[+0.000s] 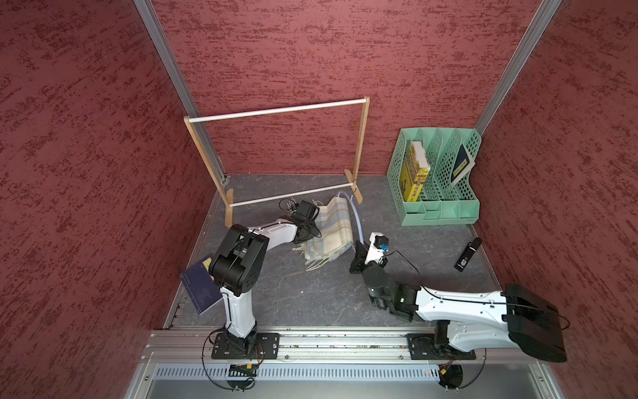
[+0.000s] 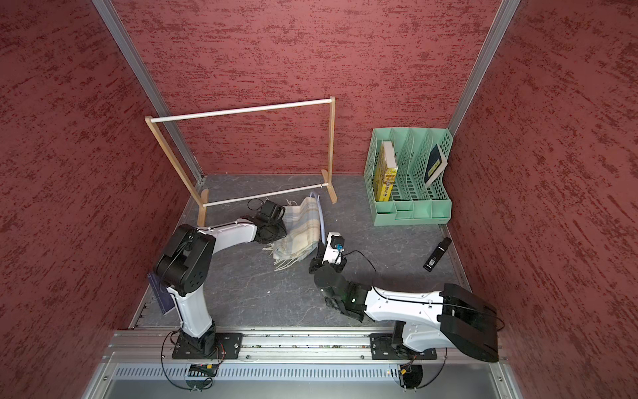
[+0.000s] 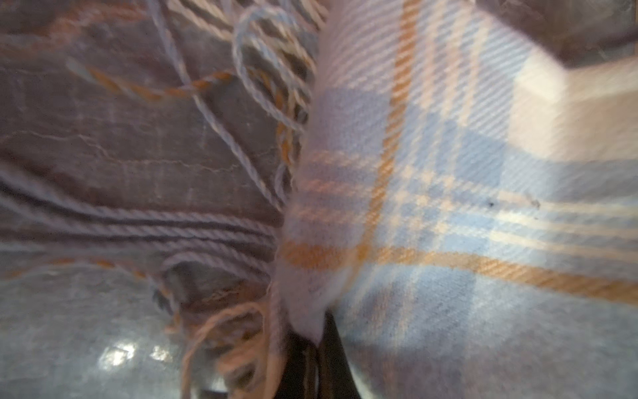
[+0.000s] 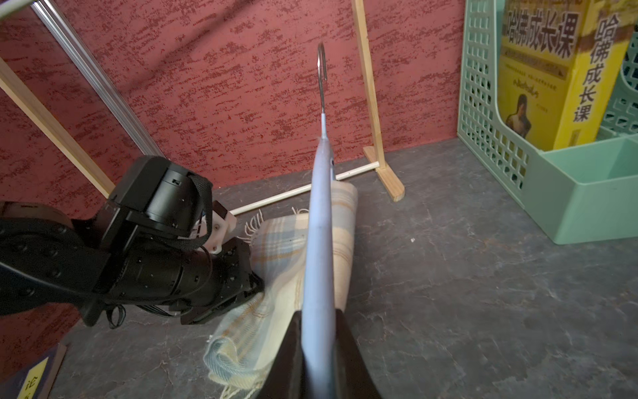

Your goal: Hang the scarf on the hanger

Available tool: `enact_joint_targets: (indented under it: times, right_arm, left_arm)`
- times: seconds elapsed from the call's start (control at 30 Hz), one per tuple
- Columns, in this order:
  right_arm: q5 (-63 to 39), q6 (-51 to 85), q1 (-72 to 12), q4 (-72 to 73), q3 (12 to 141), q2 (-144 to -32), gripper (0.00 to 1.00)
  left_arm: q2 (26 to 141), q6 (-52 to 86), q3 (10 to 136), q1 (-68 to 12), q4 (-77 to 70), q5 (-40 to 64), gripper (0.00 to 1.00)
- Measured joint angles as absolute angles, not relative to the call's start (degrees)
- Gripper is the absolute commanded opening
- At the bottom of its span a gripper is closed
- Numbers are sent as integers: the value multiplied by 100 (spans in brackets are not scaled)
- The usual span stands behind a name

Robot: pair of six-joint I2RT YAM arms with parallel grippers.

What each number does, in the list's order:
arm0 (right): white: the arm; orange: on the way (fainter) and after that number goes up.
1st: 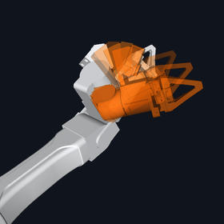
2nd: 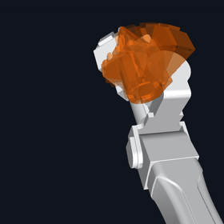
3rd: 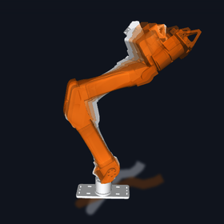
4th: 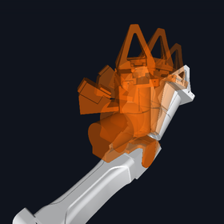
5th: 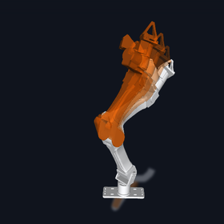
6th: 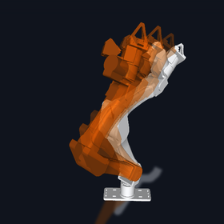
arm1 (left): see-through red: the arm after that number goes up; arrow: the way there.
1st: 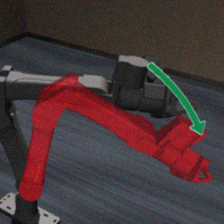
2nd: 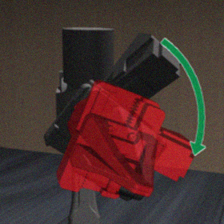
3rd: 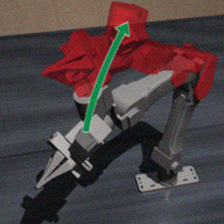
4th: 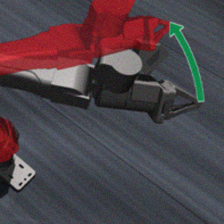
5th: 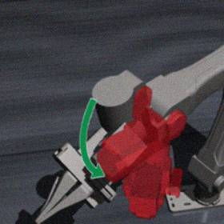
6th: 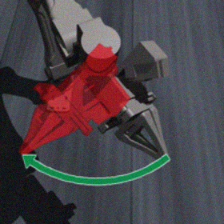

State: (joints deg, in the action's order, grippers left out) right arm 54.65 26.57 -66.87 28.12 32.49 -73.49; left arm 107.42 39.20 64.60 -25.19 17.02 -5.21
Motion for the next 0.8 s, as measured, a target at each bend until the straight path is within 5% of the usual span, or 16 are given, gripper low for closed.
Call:
enact_joint_targets:
  times: [0.8]
  right_arm:
    - [5365, 526, -6506, 5175, 3597, -8674, 0]
  left_arm:
    - [10490, 4180, 6396, -2720, 1446, -757, 0]
